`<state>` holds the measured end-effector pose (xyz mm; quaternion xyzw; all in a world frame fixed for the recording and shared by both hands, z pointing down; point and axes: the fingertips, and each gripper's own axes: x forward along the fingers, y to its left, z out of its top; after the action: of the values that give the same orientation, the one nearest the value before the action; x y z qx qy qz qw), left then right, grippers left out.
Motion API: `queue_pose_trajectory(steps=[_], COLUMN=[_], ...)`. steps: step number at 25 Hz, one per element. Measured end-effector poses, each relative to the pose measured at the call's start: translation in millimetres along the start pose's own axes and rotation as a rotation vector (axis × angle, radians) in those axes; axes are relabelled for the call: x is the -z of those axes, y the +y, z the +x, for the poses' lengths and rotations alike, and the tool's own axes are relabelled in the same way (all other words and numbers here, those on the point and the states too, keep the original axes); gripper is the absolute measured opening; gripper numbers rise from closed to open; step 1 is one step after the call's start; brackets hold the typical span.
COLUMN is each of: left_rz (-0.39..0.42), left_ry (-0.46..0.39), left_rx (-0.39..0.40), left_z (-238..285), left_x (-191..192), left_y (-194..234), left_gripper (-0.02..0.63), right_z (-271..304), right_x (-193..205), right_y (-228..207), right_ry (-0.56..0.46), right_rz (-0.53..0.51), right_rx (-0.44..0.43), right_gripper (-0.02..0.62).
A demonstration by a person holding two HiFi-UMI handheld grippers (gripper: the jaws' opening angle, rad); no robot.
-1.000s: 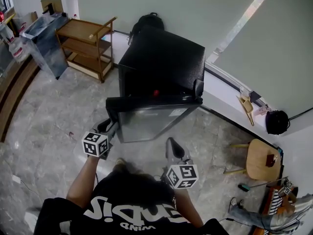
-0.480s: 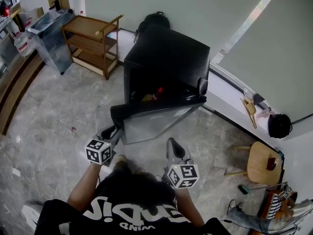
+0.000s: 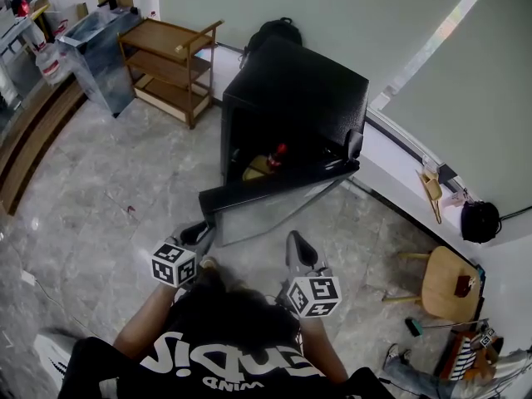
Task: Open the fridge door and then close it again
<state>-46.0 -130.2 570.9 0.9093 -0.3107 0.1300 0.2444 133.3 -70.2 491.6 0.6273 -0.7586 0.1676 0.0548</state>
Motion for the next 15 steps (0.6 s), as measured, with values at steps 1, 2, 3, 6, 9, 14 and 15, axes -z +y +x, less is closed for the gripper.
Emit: queue_pose_trajectory(steps=[1, 2, 3, 6, 9, 14, 15], left_rz=[0.001, 0.003, 0.006, 0.008, 0.008, 0.002, 0.001], left_ry=[0.003, 0.006, 0.008, 0.01, 0.007, 0.01, 0.01], left_rx=[0.004, 0.006, 0.008, 0.01, 0.014, 0.022, 0.025], left_z=[-1.7, -3.3, -4.8, -8.8, -12.0, -18.0, -18.8], left_x=[2.3, 4.2, 5.9, 10.4, 15.4, 24.5, 25.6], left_y=[-3.0, -6.0, -9.1, -17.5, -25.8, -38.6, -40.7], left_gripper=[0.098, 0.097, 0.095, 0.091, 0.087, 0.083, 0.083], right_z=[-1.0, -2.0, -3.0, -6.3, -9.1, -13.6, -14.0], right_x=[0.7, 1.1, 1.3, 1.7, 3.3, 5.7, 5.6], right_y=[0.0, -0.2, -0.6, -1.2, -1.1, 0.8, 1.3], right_ry=[0.0, 0.0, -0.001, -0.001, 0.0, 0.001, 0.0], right_rz=[0.0, 0.001, 0.002, 0.004, 0.004, 0.004, 0.004], right_rx=[0.0, 0.001, 0.001, 0.002, 0.001, -0.003, -0.004], right_gripper=[-0.003, -0.003, -0.003, -0.003, -0.003, -0.003, -0.003])
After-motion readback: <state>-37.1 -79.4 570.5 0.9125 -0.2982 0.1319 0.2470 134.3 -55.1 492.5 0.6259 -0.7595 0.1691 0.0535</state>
